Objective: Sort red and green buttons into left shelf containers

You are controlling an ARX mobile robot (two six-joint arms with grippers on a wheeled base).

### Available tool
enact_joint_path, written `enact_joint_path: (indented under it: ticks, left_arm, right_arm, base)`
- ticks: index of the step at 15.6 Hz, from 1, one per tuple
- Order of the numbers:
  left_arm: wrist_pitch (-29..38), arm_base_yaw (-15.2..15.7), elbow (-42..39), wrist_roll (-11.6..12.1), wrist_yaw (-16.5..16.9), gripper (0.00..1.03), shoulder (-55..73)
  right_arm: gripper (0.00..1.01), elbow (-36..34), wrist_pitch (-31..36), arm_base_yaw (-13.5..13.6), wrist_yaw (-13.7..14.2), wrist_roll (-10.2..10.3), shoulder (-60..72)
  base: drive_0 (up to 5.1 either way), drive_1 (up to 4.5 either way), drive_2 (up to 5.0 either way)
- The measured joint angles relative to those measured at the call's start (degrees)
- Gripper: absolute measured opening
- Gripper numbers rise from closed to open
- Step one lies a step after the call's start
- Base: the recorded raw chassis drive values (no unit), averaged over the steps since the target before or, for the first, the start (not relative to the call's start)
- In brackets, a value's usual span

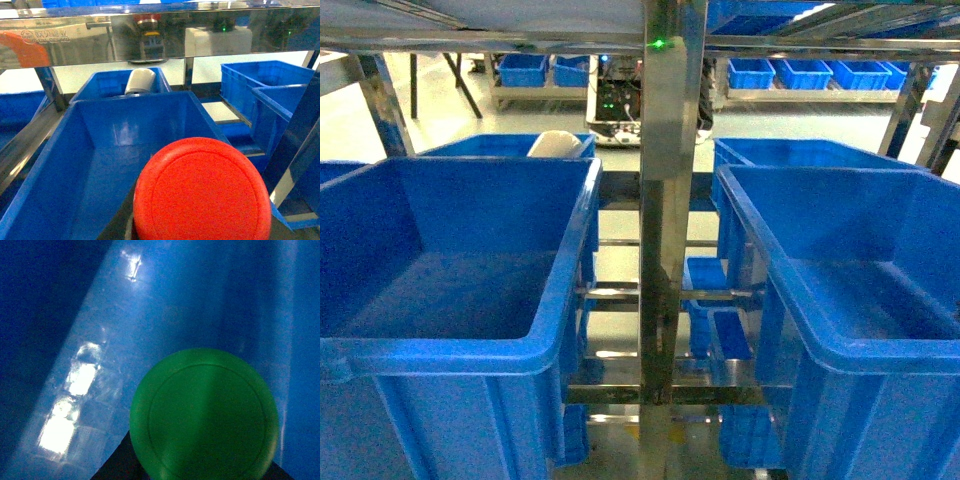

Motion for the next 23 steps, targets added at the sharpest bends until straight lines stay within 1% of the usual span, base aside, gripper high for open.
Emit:
enact_joint_path:
  ticks: [3,5,7,8,9,10,12,13,14,15,16,17,18,19,20,21,22,23]
  left_arm:
    - [-0.02,0.00,0.00,0.00,0.00,0.25,0.00]
    - [0.00,0.00,0.00,0.00,0.00,0.25,0.00]
    - [0.00,0.00,0.00,0.00,-0.02,0.25,0.00]
    - [0.02,0.00,0.00,0.00,-0.02,0.25,0.00]
    - [0.00,0.00,0.00,0.00,-0.02,0.25,0.00]
    - [0.00,0.00,0.00,0.00,-0.02,0.25,0.00]
    - [0.00,0.00,0.00,0.00,-0.02,0.25,0.00]
    - [0.00,0.00,0.00,0.00,-0.02,0.25,0.00]
    - [0.00,0.00,0.00,0.00,-0.02,0.25,0.00]
    - [0.00,0.00,0.00,0.00,0.00,0.25,0.00]
    - [0.02,0.00,0.00,0.00,0.00,0.25,0.00]
    - [0.00,0.00,0.00,0.00,0.00,0.25,0.00]
    - [0.00,0.00,0.00,0.00,0.00,0.25,0.00]
    - [0.02,0.00,0.00,0.00,-0.02,0.25,0.00]
    - [0.00,0.00,0.00,0.00,0.00,0.25,0.00]
    - [0.00,0.00,0.00,0.00,-0.02,0.25,0.00]
    - [0.00,0.00,0.00,0.00,-0.02,0.25,0.00]
    - [0.02,0.00,0.00,0.00,-0.02,0.25,0.00]
  right_arm:
    - [0.26,9.29,-6.78,1.49,1.01,-0.55,8.63]
    - [0.26,15.02,-12.31,1.81,1.14,-0.96,13.27]
    - [0.26,17.25,-14.38,1.73,1.75,-2.34,15.08]
    - [0.33,17.88,-14.82,1.42,1.75,-2.45,15.15]
    - [0.46,18.36,-13.99,1.36,1.36,-2.27,15.08]
    - [0.57,18.25,-12.39,1.36,1.38,-2.32,14.97]
    - [0.80,14.73,-7.52,1.27,1.11,-2.16,12.63]
    - [0.91,12.41,-4.35,1.05,0.79,-2.10,10.86]
    - [1.00,9.27,0.26,0.98,0.63,-2.43,8.28]
    - [0.97,6.60,2.27,0.57,-0.48,-2.29,5.31]
    - [0.98,4.35,3.98,0.28,-0.92,-2.10,2.75]
    - [0.98,2.34,4.07,0.24,-2.05,-1.46,-0.22]
    - [0.98,-0.13,4.55,0.24,-3.39,-0.39,-3.87]
    - [0.98,-3.41,7.13,0.24,-3.69,0.31,-8.02]
    - [0.98,-8.46,9.27,-0.24,-5.33,1.55,-14.82]
    - [0.98,-10.99,9.33,-0.50,-5.88,1.99,-18.36]
    - [0.98,-15.39,9.94,-1.09,-6.58,3.30,-23.69]
    - [0.98,-20.06,11.30,-2.01,-6.75,3.67,-28.50]
  base:
    - [0.0,0.00,0.0]
    - [0.0,0.00,0.0]
    - [0.0,0.00,0.0]
    - [0.0,0.00,0.0]
    - [0.0,0.00,0.0]
    - [0.0,0.00,0.0]
    - [0.0,0.00,0.0]
    - [0.0,0.00,0.0]
    - [0.0,0.00,0.0]
    - [0.0,0.00,0.0]
    - [0.0,0.00,0.0]
    - [0.0,0.00,0.0]
    - [0.0,0.00,0.0]
    - [0.0,0.00,0.0]
    - [0.0,0.00,0.0]
    - [0.0,0.00,0.0]
    - [0.0,0.00,0.0]
    - [0.0,0.00,0.0]
